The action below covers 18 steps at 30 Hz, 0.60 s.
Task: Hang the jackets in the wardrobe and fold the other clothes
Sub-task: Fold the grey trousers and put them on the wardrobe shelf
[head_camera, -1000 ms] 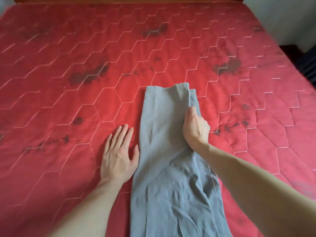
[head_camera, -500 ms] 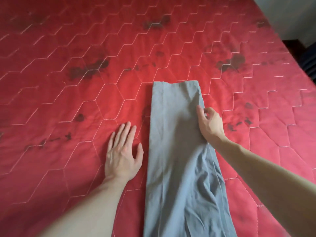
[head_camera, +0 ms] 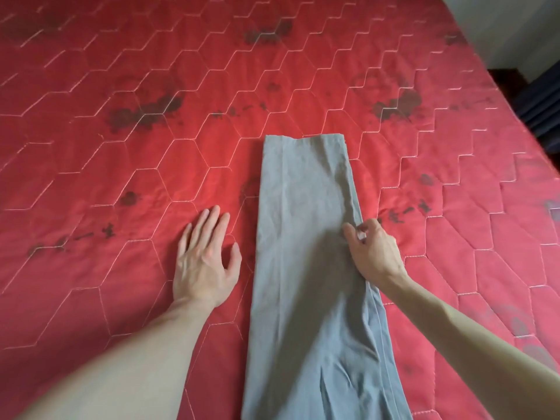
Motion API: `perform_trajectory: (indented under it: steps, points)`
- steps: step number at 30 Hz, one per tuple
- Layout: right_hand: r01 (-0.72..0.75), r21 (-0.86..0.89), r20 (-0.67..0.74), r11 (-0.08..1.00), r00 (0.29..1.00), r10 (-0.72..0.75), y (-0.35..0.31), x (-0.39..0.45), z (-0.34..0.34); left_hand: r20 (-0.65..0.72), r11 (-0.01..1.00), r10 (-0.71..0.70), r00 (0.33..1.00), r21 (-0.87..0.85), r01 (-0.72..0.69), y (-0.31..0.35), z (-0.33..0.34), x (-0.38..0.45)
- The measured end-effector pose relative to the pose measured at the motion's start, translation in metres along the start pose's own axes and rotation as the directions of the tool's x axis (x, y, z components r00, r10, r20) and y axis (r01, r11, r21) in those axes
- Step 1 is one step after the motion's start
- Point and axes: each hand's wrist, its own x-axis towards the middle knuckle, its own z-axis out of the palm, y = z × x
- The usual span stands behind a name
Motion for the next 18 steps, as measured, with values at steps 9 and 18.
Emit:
perform_trajectory:
  steps: [9, 18]
  points:
    - [0.062, 0.049, -0.022, 0.997, 0.998, -0.061, 0.036, -0.039, 0.007, 0.016, 1.0, -0.013, 1.0, 0.004, 0.013, 0.0, 0.0, 0.0]
    - [0.036, 0.086, -0.116, 0.996, 0.993, -0.026, -0.037, 0.045, 0.004, 0.001, 1.0, -0.001, 1.0, 0.006, 0.001, -0.001, 0.001, -0.001]
